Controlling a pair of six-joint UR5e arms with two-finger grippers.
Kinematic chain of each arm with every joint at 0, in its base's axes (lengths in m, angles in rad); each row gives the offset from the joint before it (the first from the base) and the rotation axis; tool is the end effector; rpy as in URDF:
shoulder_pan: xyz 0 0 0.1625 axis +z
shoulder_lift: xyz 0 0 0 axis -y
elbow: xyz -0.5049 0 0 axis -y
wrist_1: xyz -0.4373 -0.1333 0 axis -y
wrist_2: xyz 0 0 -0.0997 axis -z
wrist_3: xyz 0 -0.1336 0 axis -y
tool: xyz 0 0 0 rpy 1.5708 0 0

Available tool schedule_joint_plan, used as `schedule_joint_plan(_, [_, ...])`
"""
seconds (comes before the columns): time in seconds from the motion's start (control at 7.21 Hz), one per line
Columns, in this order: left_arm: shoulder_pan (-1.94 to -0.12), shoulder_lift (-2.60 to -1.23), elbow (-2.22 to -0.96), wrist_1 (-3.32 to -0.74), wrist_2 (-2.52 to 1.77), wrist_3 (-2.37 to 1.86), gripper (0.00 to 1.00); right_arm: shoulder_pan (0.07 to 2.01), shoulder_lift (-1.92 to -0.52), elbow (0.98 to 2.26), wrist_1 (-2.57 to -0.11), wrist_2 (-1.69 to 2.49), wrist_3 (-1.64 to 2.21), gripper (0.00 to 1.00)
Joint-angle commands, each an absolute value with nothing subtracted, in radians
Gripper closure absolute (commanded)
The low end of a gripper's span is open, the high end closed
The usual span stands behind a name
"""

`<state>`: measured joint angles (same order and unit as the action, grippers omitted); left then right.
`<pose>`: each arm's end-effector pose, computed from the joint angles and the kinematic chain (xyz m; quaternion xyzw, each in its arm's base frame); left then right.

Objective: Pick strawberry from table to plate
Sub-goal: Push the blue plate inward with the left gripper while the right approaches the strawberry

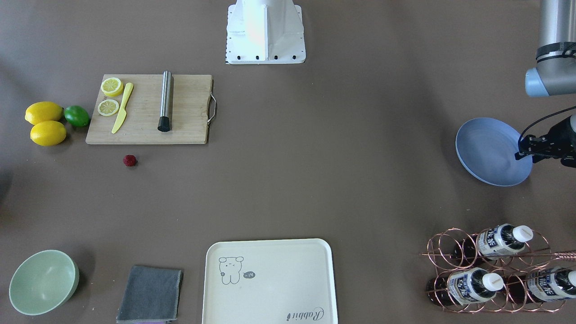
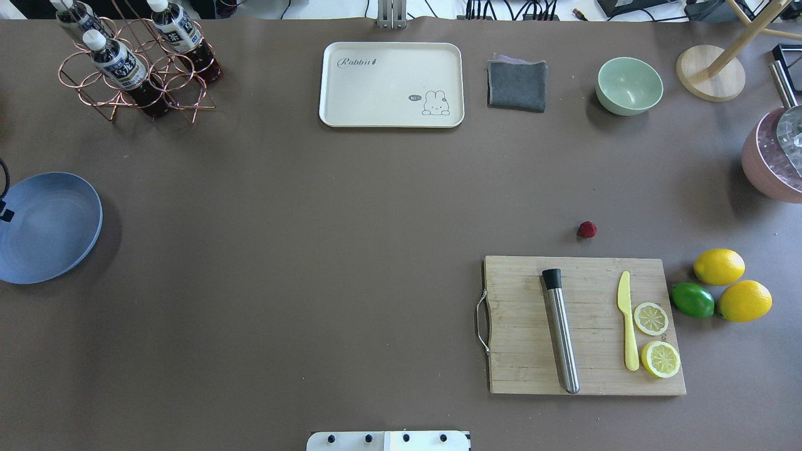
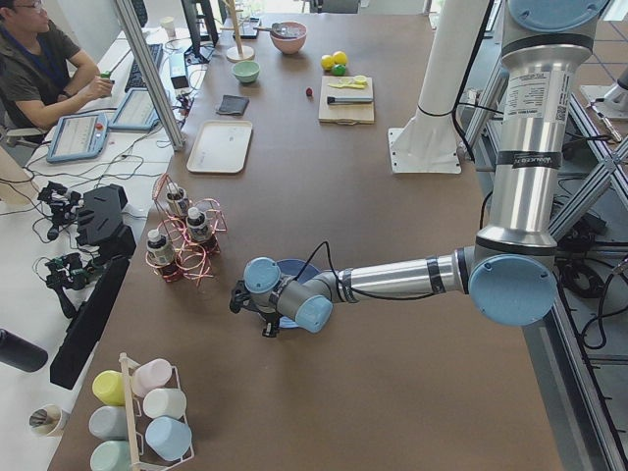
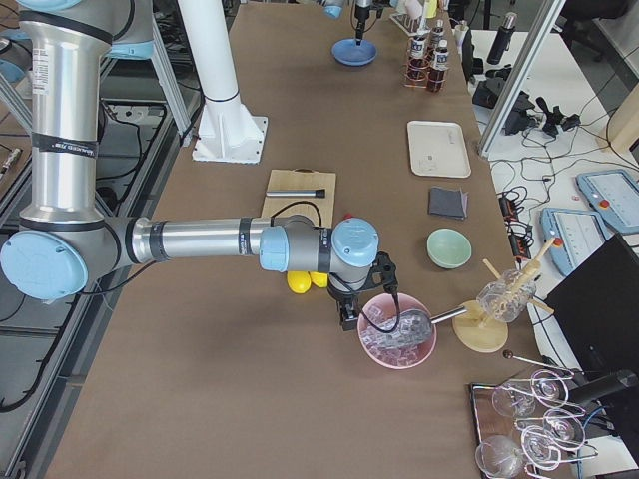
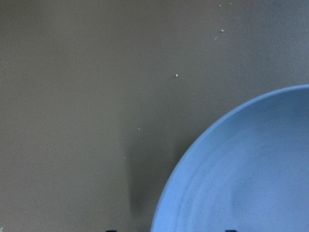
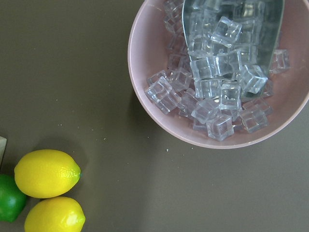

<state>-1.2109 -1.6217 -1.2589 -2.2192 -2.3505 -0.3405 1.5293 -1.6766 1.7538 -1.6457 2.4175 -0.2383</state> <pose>0.1661 -0.5533 0.8299 0.0393 0.4114 0.0820 0.9069 0.0132 -0.4835 0.7191 0.0414 -0.4087 -0.1276 0.9027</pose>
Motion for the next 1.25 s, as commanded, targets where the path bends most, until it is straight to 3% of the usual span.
schedule_joint_plan(0.0, [-1.212,-1.62,-1.259,-2.218,-2.352,-0.342,1.0,1.529,-1.677,1.755,-1.647,2.418,-0.238,0.0])
schedule_joint_plan(0.42, [-1.212,-1.632,-1.329,-2.211,-2.411,-0.429,1.0,1.529,-1.634,1.756,-1.641,2.43,-0.145,0.0])
schedule_joint_plan(0.69, [-1.212,-1.641,-1.47,-2.209,-2.467,-0.66,1.0,1.446,-1.545,1.793,-1.635,2.479,0.086,0.0])
schedule_joint_plan(1.11, [-1.012,-1.649,-1.745,-2.209,-2.391,-1.088,1.0,1.204,-1.464,1.836,-1.556,2.445,0.439,0.0])
